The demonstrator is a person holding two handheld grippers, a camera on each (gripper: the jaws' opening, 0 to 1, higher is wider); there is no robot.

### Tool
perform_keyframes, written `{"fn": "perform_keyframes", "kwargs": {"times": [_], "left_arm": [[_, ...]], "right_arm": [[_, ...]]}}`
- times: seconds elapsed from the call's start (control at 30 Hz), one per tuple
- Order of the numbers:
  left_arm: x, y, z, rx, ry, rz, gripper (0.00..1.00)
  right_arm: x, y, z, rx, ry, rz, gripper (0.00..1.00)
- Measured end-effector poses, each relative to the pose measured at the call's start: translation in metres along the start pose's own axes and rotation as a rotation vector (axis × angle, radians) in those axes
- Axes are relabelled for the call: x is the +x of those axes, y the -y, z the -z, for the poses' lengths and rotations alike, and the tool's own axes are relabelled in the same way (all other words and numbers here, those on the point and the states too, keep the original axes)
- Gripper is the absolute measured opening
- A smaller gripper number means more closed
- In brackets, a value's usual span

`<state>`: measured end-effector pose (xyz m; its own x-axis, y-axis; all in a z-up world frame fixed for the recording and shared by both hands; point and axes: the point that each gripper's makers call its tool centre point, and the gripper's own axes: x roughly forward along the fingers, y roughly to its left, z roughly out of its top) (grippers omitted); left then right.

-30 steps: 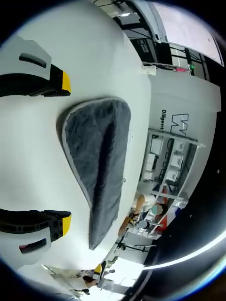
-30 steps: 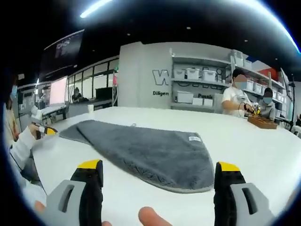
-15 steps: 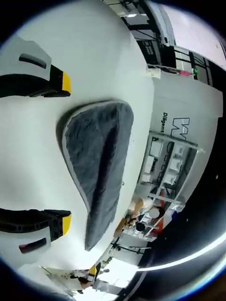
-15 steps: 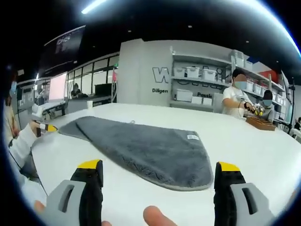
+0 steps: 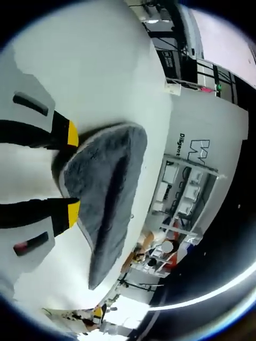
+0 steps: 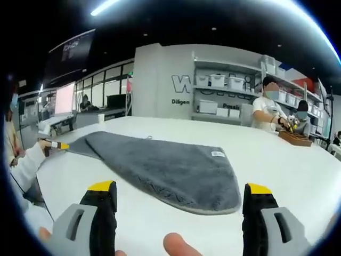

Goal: Open the folded towel by lifting each exposed corner and separating the folded layers until the towel lies flat within the target outline without major curled edges

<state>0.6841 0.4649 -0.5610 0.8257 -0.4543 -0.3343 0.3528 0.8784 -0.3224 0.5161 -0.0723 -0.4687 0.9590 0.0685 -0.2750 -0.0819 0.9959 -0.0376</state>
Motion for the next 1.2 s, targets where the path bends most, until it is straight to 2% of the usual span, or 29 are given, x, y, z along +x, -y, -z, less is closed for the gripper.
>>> {"fn": "perform_keyframes", "kwargs": {"times": [0.1,0.27,0.57,0.77,1.2], "left_arm": [[0.0,0.003,0.001,-0.002,-0.001,0.026,0.12],[-0.009,0.004,-0.001,0.01,0.001,0.053,0.03],[-0.03,0.003,-0.008,-0.006,0.001,0.06,0.02],[-0.044,-0.006,-0.002,-0.004,-0.021,0.044,0.02],[-0.052,-0.016,0.008,-0.008,-0.063,0.03,0.03]], "right_arm": [[0.0,0.002,0.001,0.004,-0.002,0.005,0.99],[0.001,0.002,0.002,0.007,-0.006,0.002,0.99],[0.0,0.005,0.003,0.015,-0.012,0.007,0.99],[0.001,0.004,0.004,0.013,-0.018,0.005,0.99],[-0.001,0.003,0.005,0.009,-0.028,0.006,0.99]]}}
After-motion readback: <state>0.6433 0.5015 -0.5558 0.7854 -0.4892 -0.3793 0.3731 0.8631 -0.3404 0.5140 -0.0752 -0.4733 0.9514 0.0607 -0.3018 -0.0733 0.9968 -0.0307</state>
